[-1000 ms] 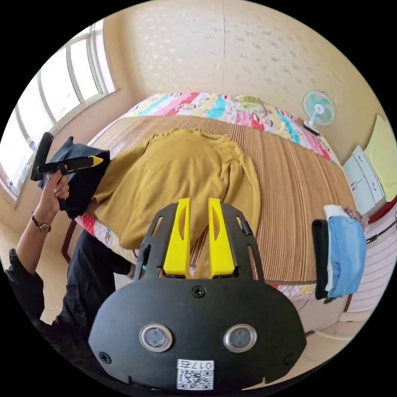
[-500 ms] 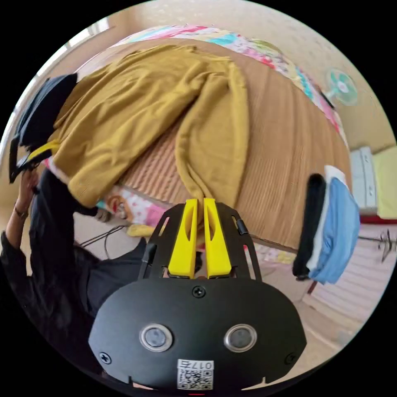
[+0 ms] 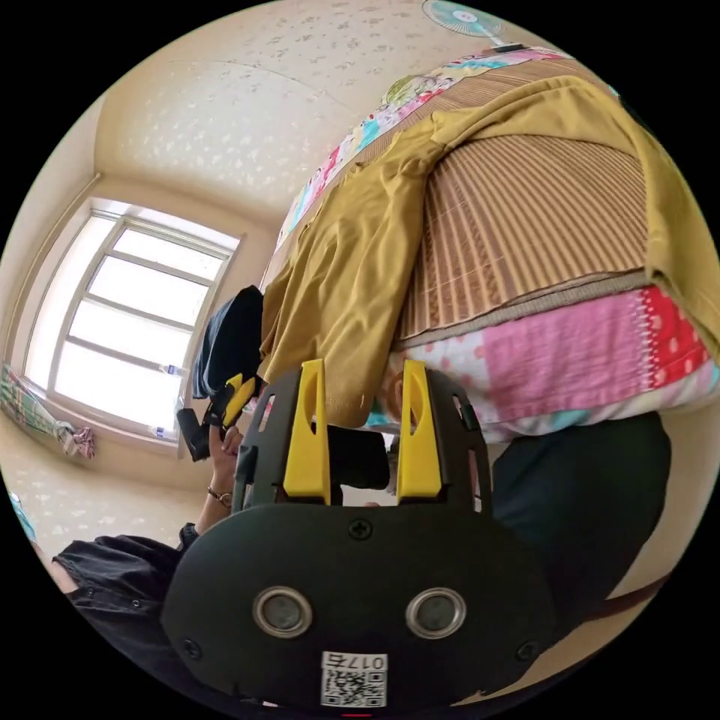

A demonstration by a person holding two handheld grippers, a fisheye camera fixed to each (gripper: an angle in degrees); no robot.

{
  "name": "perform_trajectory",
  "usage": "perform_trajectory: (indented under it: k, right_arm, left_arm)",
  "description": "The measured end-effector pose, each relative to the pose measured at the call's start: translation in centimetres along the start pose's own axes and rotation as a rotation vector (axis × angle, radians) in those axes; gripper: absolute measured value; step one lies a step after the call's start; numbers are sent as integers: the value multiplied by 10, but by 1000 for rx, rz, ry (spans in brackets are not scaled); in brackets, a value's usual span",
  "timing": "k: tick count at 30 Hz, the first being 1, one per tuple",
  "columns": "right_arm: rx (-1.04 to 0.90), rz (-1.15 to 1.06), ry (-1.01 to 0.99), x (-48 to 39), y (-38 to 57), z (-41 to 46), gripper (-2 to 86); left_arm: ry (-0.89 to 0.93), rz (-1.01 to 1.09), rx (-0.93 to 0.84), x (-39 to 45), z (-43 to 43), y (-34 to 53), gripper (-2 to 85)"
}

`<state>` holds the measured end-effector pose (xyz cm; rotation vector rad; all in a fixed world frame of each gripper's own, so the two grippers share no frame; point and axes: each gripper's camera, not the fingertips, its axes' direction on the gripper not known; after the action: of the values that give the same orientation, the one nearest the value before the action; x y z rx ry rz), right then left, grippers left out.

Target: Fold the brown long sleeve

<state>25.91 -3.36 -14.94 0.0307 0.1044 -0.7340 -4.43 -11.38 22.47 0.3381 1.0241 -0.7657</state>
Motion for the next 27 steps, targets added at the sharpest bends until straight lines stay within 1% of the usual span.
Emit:
perform_trajectory:
  k: [1, 2, 3, 4, 5, 6, 7, 8, 9, 10, 11, 12, 13, 14, 15, 17, 19, 21, 23, 24, 25, 26, 27]
  right_arm:
    - [20, 9, 65, -6, 6, 4, 105]
    - [78, -2, 191, -20, 20, 3, 83]
    - [76, -34, 249, -32, 28, 1, 66]
    - [61, -53, 262, -36, 30, -1, 58]
    - [20, -97, 265, -42, 34, -9, 48]
    - [-17, -124, 260, -43, 38, -24, 41]
    - [-19, -129, 260, -42, 40, -35, 39]
    - [5, -138, 263, -39, 47, -63, 36]
    - [36, -161, 274, -38, 57, -94, 33]
    - [49, -173, 280, -38, 62, -111, 33]
    - [69, -198, 273, -37, 74, -144, 32]
    - [80, -219, 237, -36, 86, -176, 31]
    - [84, -231, 212, -35, 92, -192, 31]
    - [91, -264, 149, -35, 105, -223, 31]
    - [84, -310, 82, -36, 119, -253, 31]
    - [74, -383, 20, -39, 140, -291, 31]
    - [58, -476, -17, -45, 161, -324, 31]
    - [-1, -605, -102, -50, 185, -355, 32]
    - [-100, -634, -176, -43, 193, -365, 34]
    - [-138, -617, -200, -33, 193, -370, 35]
    - [-134, -600, -202, -27, 193, -373, 36]
    - [-79, -532, -210, -12, 189, -384, 37]
    - [16, -451, -252, 6, 185, -399, 39]
  left_arm:
    - [-34, -3, 6, -2, 5, -9, 125]
    - [-80, -35, -40, -6, 18, -16, 125]
    - [-109, -56, -78, -9, 25, -19, 122]
    - [-174, -62, -113, -9, 31, -21, 116]
    - [-237, -29, -105, -2, 25, -19, 93]
    - [-247, 0, -134, 2, 25, -20, 81]
    - [-253, 74, -214, 10, 25, -22, 76]
    - [-260, 153, -277, 20, 15, -23, 70]
    - [-251, 182, -315, 23, 9, -22, 67]
    - [-216, 219, -377, 28, -5, -16, 58]
    - [-132, 251, -412, 33, -25, -3, 48]
    - [-69, 269, -419, 36, -37, 6, 44]
    - [44, 296, -425, 41, -62, 25, 37]
    - [128, 304, -424, 43, -88, 44, 34]
    - [170, 303, -421, 43, -101, 53, 32]
    - [332, 294, -392, 41, -157, 78, 31]
    - [418, 327, -371, 42, -197, 87, 32]
    - [453, 405, -393, 48, -230, 90, 34]
    - [427, 501, -465, 50, -256, 90, 43]
    - [408, 512, -476, 48, -259, 89, 46]
    - [356, 499, -478, 38, -264, 86, 52]
    - [316, 445, -470, 22, -266, 80, 60]
    - [319, 414, -465, 13, -267, 77, 66]
